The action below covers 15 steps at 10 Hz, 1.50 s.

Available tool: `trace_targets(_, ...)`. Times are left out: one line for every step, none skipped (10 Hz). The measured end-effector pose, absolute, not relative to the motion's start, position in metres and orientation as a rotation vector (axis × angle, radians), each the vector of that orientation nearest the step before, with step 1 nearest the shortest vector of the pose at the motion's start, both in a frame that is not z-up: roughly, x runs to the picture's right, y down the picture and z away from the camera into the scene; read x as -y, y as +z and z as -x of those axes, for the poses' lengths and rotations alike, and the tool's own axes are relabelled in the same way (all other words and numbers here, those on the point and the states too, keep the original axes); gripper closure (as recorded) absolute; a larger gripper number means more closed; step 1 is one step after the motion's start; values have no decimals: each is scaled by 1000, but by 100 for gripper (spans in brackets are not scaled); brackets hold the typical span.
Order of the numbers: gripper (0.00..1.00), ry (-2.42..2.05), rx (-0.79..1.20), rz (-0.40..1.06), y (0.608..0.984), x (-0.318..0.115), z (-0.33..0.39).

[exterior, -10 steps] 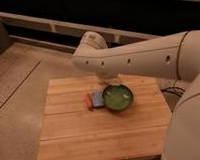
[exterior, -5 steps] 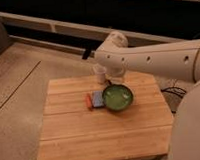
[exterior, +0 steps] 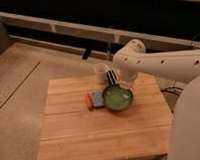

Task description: Place the bottle in the ceramic bowl

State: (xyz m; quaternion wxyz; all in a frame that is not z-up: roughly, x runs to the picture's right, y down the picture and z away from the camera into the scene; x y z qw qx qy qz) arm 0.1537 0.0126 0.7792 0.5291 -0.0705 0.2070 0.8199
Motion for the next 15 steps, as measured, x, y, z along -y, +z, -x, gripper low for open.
trace_targets(100, 1953, -513, 176, 786, -18, -157)
trace_targets(100, 1932, -561, 186, 800, -30, -164)
trace_targets(100, 1916, -590, 199, 809, -37, -162)
trace_targets(100, 1898, -618, 214, 820, -45, -159)
trace_targets(100, 1874, -659, 236, 833, -56, -155)
trace_targets(100, 1846, -698, 265, 848, -68, -149)
trace_targets(100, 1817, -722, 290, 861, -76, -141)
trace_targets(100, 1789, -732, 309, 871, -77, -133)
trace_targets(100, 1753, -743, 337, 880, -80, -123)
trace_targets(100, 1732, -748, 353, 884, -82, -118)
trace_targets(97, 1730, -749, 356, 885, -82, -117)
trace_targets(87, 1730, -750, 356, 885, -82, -117)
trace_targets(79, 1731, -750, 355, 885, -82, -118)
trace_targets(69, 1730, -750, 355, 885, -82, -118)
trace_targets(57, 1731, -750, 356, 885, -82, -118)
